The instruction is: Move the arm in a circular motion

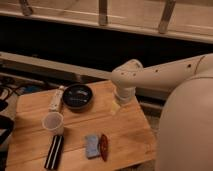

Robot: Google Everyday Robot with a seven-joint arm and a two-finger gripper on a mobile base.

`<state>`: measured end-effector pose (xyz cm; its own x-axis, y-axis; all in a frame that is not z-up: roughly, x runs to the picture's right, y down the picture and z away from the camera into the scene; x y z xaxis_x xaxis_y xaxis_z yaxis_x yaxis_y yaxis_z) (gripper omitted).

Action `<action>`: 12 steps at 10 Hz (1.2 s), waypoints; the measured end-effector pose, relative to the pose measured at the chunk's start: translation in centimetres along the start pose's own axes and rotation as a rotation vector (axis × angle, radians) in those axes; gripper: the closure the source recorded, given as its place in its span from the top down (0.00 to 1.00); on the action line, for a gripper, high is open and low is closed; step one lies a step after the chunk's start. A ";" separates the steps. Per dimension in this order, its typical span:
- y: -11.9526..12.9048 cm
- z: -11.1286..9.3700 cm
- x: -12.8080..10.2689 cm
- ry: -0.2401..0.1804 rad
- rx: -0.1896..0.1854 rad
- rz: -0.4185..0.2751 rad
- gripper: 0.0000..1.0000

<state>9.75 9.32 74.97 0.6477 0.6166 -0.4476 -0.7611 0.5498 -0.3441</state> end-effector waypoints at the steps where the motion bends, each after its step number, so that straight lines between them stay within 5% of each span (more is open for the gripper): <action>1: 0.0 0.0 -0.1 0.000 -0.001 0.000 0.83; 12: -1.4 0.4 -1.3 0.031 0.030 -0.076 0.83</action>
<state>9.97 8.00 76.41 0.7017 0.5548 -0.4470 -0.7083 0.6109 -0.3537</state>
